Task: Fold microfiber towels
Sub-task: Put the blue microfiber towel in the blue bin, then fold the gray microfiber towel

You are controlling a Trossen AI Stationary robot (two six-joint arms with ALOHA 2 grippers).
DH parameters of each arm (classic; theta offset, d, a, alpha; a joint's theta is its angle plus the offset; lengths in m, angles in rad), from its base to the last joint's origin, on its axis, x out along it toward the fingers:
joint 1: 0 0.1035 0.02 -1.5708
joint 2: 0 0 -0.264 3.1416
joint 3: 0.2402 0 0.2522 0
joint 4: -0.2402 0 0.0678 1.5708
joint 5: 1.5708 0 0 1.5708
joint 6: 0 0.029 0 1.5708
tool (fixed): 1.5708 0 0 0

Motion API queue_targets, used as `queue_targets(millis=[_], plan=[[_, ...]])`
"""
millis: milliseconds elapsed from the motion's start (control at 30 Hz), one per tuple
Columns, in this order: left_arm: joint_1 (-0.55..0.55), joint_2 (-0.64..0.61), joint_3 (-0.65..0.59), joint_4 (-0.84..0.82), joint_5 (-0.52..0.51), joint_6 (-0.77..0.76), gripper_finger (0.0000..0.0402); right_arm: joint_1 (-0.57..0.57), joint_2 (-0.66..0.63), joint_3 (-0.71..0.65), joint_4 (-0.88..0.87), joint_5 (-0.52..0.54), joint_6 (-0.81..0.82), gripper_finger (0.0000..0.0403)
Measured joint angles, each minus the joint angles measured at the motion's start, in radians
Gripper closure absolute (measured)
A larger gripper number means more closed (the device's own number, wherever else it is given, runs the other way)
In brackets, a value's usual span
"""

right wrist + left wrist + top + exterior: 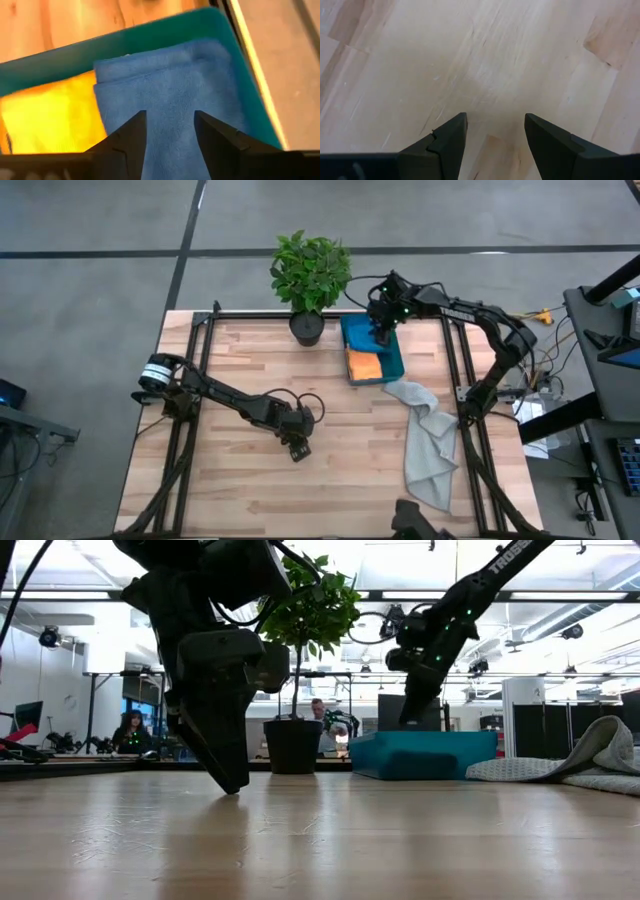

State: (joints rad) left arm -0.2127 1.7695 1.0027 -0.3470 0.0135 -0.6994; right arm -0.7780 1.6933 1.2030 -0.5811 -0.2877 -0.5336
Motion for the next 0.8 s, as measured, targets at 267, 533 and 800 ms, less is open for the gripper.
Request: queue_targets(millis=[267, 533, 800], plan=[[0.0, 0.0, -0.001, 0.006, 0.0, 0.0, 0.0213, 0.051, 0.113, -0.003, 0.061, -0.005, 0.139, 0.0294], [0.0, 0.0, -0.001, 0.011, 0.0, 0.0, 0.0213, 0.104, 0.158, 0.027, 0.084, -0.007, 0.256, 0.0332], [0.0, 0.0, -0.001, 0.013, 0.004, 0.004, 0.0213, 0.072, -0.055, 0.029, -0.096, 0.0, 0.303, 0.0343]])
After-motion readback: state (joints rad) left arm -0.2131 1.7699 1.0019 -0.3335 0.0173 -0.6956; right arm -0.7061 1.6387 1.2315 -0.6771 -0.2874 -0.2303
